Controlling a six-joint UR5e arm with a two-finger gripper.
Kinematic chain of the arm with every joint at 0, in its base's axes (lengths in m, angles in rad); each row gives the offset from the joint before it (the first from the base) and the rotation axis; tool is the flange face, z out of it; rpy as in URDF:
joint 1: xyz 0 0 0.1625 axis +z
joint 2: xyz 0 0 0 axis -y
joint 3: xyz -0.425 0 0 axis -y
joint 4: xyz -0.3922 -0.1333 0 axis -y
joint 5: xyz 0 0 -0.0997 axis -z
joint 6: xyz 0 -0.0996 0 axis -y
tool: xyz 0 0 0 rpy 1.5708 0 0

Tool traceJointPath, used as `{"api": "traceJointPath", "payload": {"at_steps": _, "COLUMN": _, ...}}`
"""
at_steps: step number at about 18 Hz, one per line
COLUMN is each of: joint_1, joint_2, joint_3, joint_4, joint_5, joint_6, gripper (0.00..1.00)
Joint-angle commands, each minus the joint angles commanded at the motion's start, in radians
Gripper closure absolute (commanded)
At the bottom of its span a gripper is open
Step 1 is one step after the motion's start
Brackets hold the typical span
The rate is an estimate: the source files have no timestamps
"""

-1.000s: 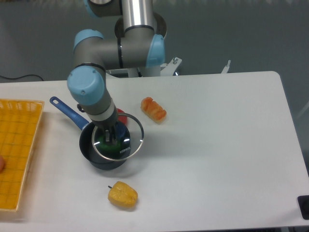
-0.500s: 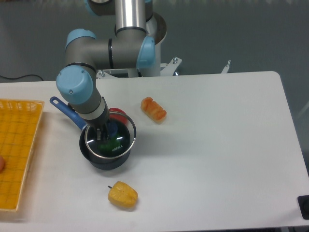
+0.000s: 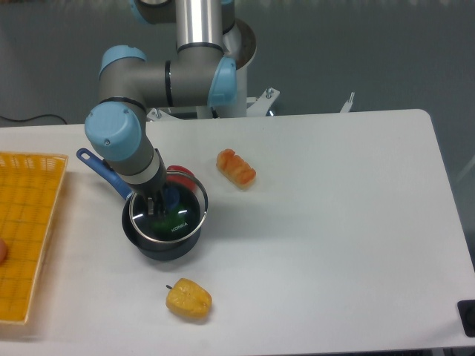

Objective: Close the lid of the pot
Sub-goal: 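Lower the glass lid onto the saucepan rim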

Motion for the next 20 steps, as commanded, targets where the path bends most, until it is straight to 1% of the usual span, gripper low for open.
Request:
{"api": "traceJointPath", "payload": {"at_steps": 11, "joint_1": -0.023, "joint_2": -0.015, "joint_3": 0.009, "joint_4": 0.000, "joint_5": 0.002, "joint_6": -0.035, "gripper": 0.48}}
{"api": "traceJointPath", "payload": {"at_steps": 20, "joint_1": -0.025, "joint_2": -0.025, "joint_3": 0.020, "joint_4": 0.002, "joint_5": -0.002, "joint_6": -0.057, "gripper": 0.48}}
